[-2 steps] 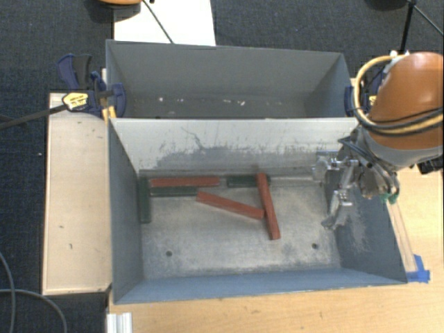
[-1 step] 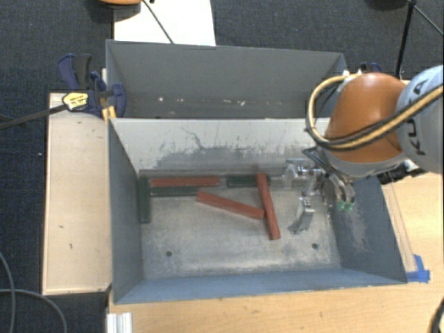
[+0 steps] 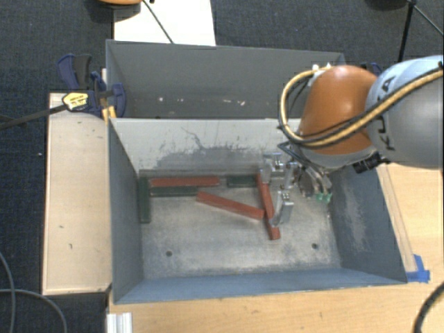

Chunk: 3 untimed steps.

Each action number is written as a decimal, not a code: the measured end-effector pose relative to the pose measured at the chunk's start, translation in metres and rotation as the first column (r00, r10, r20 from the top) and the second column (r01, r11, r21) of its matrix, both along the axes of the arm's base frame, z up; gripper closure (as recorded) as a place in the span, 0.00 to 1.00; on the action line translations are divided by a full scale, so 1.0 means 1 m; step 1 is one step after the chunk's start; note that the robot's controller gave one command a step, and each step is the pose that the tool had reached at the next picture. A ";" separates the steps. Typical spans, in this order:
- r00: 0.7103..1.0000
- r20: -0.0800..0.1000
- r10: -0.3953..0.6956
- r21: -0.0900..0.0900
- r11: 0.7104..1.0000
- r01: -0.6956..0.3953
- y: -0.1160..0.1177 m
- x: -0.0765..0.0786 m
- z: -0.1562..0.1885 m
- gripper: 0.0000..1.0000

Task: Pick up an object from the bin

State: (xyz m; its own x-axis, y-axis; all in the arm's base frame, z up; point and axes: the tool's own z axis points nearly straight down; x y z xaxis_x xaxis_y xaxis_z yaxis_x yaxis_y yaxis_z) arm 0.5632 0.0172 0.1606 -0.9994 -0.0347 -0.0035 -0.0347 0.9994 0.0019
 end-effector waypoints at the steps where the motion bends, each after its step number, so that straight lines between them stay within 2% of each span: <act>1: 0.991 0.001 -0.134 -0.002 0.991 0.134 0.018 0.001 -0.019 0.00; 2: 0.997 -0.001 -0.075 -0.001 0.997 0.075 0.055 0.014 -0.086 0.00; 3: 0.966 -0.003 -0.258 -0.002 0.966 0.258 0.037 -0.007 -0.090 1.00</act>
Offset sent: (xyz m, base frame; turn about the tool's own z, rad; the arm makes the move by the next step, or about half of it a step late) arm 0.0140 0.0570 -0.0906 0.0736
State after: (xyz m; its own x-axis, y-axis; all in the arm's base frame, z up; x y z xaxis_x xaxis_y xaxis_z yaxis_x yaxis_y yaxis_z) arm 0.5561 0.0545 0.0706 -0.9744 0.2247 -0.0009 0.2247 0.9744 0.0004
